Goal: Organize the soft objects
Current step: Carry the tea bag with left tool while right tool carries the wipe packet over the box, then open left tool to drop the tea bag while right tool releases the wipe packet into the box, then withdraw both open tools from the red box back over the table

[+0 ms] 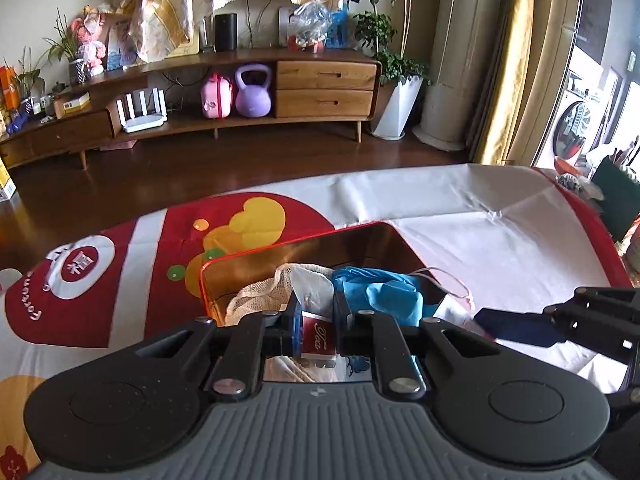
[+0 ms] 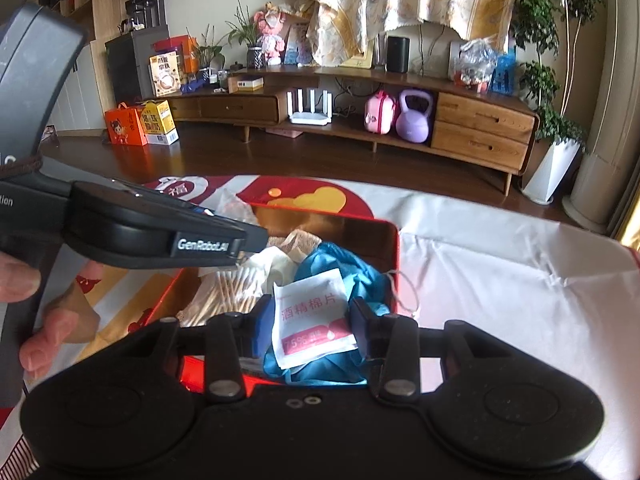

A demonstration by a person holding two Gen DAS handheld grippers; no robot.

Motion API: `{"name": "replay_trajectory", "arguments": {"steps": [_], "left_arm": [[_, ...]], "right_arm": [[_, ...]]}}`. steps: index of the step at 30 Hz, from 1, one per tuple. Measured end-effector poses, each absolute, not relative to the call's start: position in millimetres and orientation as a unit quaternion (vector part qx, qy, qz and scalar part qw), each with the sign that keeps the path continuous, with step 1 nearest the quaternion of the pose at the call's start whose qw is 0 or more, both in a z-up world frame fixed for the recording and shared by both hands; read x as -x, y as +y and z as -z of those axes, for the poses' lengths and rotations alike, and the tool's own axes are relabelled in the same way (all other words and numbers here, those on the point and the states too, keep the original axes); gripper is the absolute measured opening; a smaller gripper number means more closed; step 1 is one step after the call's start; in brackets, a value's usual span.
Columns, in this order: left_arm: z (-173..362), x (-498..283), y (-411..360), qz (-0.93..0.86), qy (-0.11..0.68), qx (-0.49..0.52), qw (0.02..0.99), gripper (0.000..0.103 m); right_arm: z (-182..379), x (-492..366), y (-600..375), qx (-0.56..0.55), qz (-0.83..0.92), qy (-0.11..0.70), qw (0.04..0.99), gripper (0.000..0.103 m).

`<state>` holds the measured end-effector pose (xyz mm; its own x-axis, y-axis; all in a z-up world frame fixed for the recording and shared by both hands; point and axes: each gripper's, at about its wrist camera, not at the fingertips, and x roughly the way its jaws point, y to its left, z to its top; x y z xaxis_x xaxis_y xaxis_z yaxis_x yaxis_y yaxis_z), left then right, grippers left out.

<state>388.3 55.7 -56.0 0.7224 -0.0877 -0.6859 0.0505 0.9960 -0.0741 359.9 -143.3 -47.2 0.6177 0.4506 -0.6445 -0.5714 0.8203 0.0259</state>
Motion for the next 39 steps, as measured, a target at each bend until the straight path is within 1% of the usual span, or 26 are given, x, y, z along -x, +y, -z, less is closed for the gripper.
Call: {"name": "replay_trajectory", "arguments": {"steps": [12,20,22,23,25,26,27,28,30,35,39], "left_arm": [[91,-399,55,0.046,0.391,0.024,0.919,0.015],[92,-397,58,0.041,0.389,0.031,0.920,0.015],[90,-395,58,0.038,0.389,0.031,0.920,0.016],[89,-394,58,0.038,0.390,0.033,0.919,0.018],[87,-392,58,0.039,0.392,0.035,0.919,0.029],[85,-391,58,0.039,0.390,0.036,0.919,0.032],[84,-389,59,0.039,0.389,0.038,0.920,0.039],[83,-387,59,0.038,0.388,0.039,0.920,0.053],[80,-382,59,0.034,0.380,0.042,0.923,0.065],[68,-368,59,0.033,0.373,0.040,0.926,0.065],[56,-354,56,0.033,0.367,0.034,0.929,0.065]], "right_arm": [[76,-371,-135,0.091,-0.280,0.360,0.885,0.040],[76,-369,-133,0.099,-0.279,0.357,0.886,0.048],[74,-368,-135,0.099,-0.280,0.355,0.887,0.049],[73,-367,-136,0.098,-0.279,0.354,0.887,0.049],[70,-365,-138,0.095,-0.277,0.351,0.889,0.052],[68,-364,-139,0.094,-0.277,0.349,0.890,0.052],[66,-363,-140,0.092,-0.277,0.348,0.891,0.053],[64,-362,-142,0.090,-0.277,0.347,0.892,0.054],[59,-359,-146,0.085,-0.277,0.345,0.893,0.056],[44,-349,-156,0.079,-0.279,0.339,0.895,0.060],[32,-335,-163,0.082,-0.278,0.331,0.898,0.062]]}}
